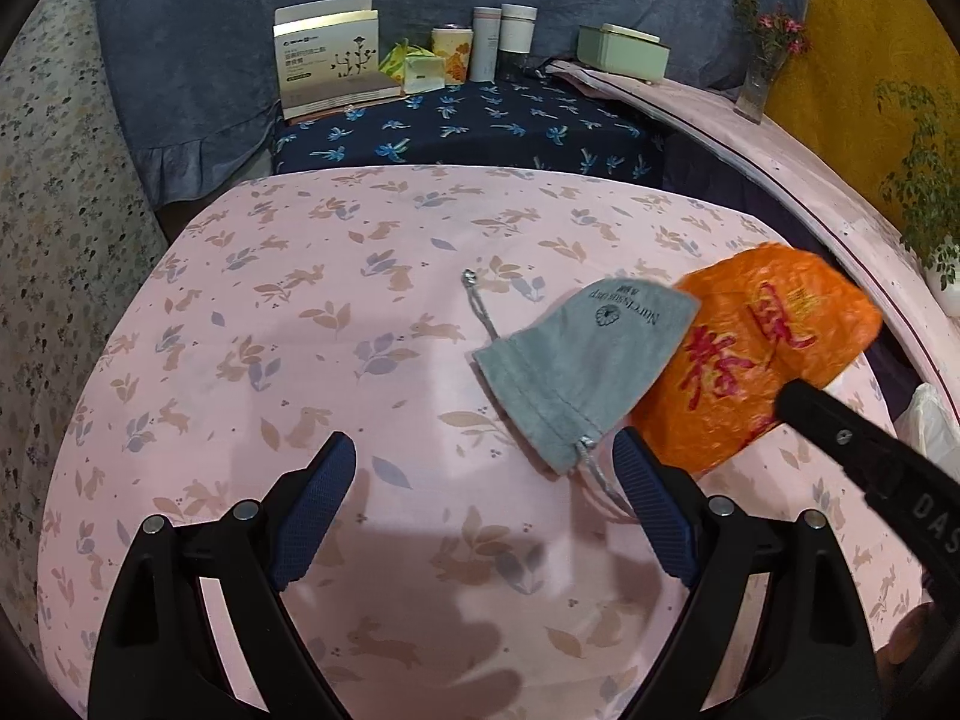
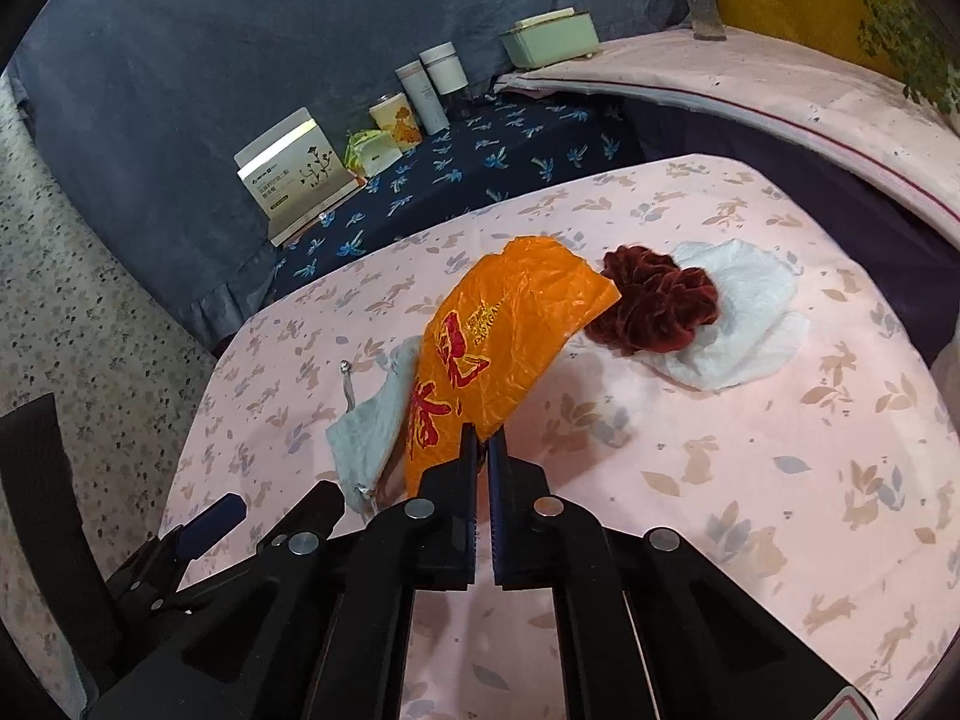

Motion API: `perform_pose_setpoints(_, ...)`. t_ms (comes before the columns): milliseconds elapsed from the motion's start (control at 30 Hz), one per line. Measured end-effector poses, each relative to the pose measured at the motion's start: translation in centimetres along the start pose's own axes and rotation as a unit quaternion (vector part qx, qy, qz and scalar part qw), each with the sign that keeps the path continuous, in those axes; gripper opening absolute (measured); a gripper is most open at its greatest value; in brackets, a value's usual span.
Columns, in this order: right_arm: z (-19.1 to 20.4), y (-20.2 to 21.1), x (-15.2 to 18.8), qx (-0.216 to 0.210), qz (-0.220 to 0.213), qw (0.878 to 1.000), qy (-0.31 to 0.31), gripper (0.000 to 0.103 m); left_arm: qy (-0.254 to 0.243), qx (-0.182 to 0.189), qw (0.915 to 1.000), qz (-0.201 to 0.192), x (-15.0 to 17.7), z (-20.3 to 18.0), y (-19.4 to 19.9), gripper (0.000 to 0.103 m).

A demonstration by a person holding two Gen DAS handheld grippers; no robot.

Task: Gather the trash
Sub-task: 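Grasp the orange bag with red text with the right tool while the left tool grasps the grey-green pouch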

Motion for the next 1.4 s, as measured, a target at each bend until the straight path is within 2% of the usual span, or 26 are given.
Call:
perform_pose_setpoints(200, -2.9, 2.1, -0.2, 0.023, -0.02, 0.999, -0.031, 0.004, -0.012, 0.015, 0.9998, 0.01, 0.2, -1.9, -0.9, 0.086)
perform_pose_setpoints(267, -3.8, 2.3, 0.0, 0.025, -0.018, 0.999, -0.042, 0.004, -0.019, 0.007, 0.9998, 0.007, 0.0, -2.4, -1.4, 0.089)
perform_pose_setpoints(533, -5.4, 2.4, 0.3, 0.024, -0.017, 0.998, -0.06, 0.004, -0.012, -0.02, 0.9996, 0.019, -1.3, -2.6, -4.8, 0.09)
perform_pose_setpoints(633, -5.4, 2.2, 0.3, 0.027, -0.015, 0.998, -0.059, 0.004, -0.008, -0.021, 0.9991, 0.035, -1.0, -2.6, -6.3, 0.09)
perform_pose_setpoints(700, -5.5, 2.0, 0.4, 0.027, -0.014, 0.998, -0.059, 0.004, -0.016, -0.03, 0.999, 0.031, -0.7, -2.9, -6.4, 0.089)
perform_pose_setpoints(733, -5.5, 1.9, 0.4, 0.027, -0.013, 0.998, -0.06, 0.004, -0.02, -0.03, 0.9989, 0.03, -0.6, -3.0, -6.3, 0.087)
perform_pose_setpoints(900, -5.5, 1.8, 0.6, 0.023, -0.011, 0.998, -0.064, 0.004, -0.031, -0.02, 0.9991, 0.021, 0.0, -4.2, -5.4, 0.055)
perform_pose_setpoints(933, -5.5, 1.8, 0.7, 0.022, -0.011, 0.998, -0.064, 0.004, -0.036, -0.025, 0.9989, 0.019, 0.2, -4.4, -5.3, 0.052)
perform_pose_setpoints(967, -5.5, 1.9, 0.8, 0.021, -0.011, 0.998, -0.065, 0.004, -0.042, -0.029, 0.9986, 0.017, 0.4, -4.7, -5.0, 0.043)
perform_pose_setpoints(1000, -5.6, 2.0, 0.8, 0.02, -0.011, 0.998, -0.065, 0.004, -0.047, -0.019, 0.9986, 0.019, 0.6, -5.0, -4.9, 0.028)
perform_pose_setpoints(1100, -5.8, 2.4, 1.1, 0.018, -0.011, 0.997, -0.068, 0.004, -0.052, -0.001, 0.9983, 0.024, 1.3, -5.9, -4.3, 0.017)
perform_pose_setpoints(1233, -6.1, 3.5, 1.4, 0.017, -0.015, 0.997, -0.07, 0.004, -0.07, 0.004, 0.9973, 0.024, 2.5, -7.3, -3.6, 0.014)
perform_pose_setpoints(1400, -6.8, 5.3, 1.6, 0.016, -0.027, 0.997, -0.074, 0.004, -0.067, 0.025, 0.9969, 0.033, 3.5, -8.7, -2.3, 0.011)
Point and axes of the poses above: each gripper's, at about its wrist camera, not at the fingertips, and y roughly against the way its jaws point, z to its left, x to its underside, the point moved 3 cm from there along -y, roughly the way its jaws point, and after that the axes turned 4 degrees about x, right-handed, at the moved point
